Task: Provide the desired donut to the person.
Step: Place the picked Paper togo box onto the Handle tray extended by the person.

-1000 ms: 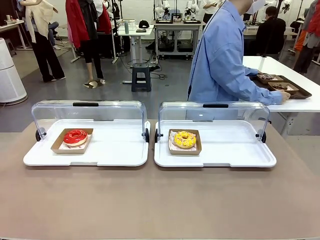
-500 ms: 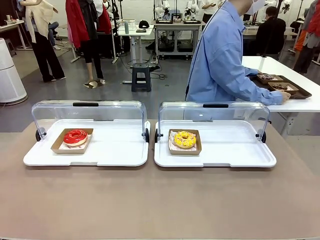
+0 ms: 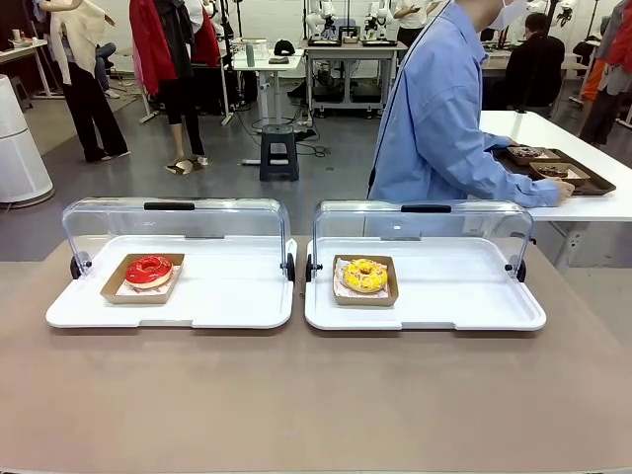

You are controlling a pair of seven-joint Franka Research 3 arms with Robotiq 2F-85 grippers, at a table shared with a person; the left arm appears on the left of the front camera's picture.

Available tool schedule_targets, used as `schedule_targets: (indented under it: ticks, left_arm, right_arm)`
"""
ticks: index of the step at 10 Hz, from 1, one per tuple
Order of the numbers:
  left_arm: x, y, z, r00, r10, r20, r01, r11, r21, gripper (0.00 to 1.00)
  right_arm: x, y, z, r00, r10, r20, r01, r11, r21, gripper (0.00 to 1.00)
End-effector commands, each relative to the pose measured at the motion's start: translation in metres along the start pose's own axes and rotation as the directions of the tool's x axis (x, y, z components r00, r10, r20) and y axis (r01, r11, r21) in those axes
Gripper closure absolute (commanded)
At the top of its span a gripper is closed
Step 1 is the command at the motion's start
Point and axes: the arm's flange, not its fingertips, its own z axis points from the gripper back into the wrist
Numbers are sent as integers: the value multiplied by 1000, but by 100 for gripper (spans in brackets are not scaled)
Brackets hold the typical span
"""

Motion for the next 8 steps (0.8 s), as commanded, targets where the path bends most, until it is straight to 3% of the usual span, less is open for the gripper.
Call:
schedule_targets:
  ticks: [1, 8]
  left_arm:
    - [0, 1, 1, 1000, -6, 7, 6, 1000, 5, 0]
    - [0, 1, 1, 1000, -6, 7, 6, 1000, 5, 0]
  right_arm:
    - [-1, 1, 0, 1000, 8, 6, -8, 1000, 6, 0]
    - [-1, 1, 0, 1000, 8, 6, -8, 1000, 6, 0]
